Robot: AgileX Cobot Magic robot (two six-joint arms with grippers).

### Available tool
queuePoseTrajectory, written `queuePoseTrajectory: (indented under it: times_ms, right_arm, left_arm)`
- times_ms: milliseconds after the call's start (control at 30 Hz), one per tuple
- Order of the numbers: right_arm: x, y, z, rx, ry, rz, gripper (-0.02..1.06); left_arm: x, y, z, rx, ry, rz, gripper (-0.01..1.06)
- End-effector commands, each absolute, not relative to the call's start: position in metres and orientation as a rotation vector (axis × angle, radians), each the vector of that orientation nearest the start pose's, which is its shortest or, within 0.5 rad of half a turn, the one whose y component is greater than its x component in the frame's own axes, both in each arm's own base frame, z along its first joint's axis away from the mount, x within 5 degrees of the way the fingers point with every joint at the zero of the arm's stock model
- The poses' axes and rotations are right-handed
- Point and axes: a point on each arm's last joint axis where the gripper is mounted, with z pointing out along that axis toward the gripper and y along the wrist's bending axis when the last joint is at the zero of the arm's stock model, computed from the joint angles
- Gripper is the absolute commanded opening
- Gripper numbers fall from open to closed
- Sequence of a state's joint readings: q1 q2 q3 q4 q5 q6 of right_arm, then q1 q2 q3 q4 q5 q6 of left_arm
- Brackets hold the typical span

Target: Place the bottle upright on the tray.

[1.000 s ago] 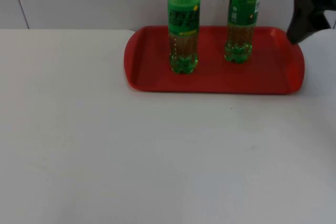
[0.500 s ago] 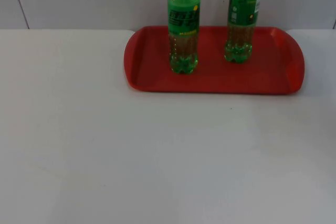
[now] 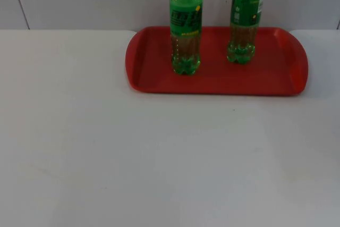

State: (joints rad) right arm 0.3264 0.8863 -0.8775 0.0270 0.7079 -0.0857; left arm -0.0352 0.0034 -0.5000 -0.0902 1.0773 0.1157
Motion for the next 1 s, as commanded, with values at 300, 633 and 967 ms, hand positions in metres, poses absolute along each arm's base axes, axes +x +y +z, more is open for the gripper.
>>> queuePoseTrajectory:
  times_ms: [300, 633, 967]
  right_arm:
    - [0.114, 0.041, 0.373, -0.422, 2.083, 0.178, 1.05]
    - [0.073, 0.027, 0.376, -0.416, 2.010, 0.182, 1.05]
    - [0.031, 0.013, 0.328, -0.402, 1.976, 0.191, 1.05]
  left_arm:
    - [-0.006, -0.007, 0.275, 0.159, 2.057, -0.056, 1.05]
    - [-0.006, -0.007, 0.275, 0.159, 2.057, -0.056, 1.05]
    - [-0.006, -0.007, 0.275, 0.159, 2.057, -0.056, 1.05]
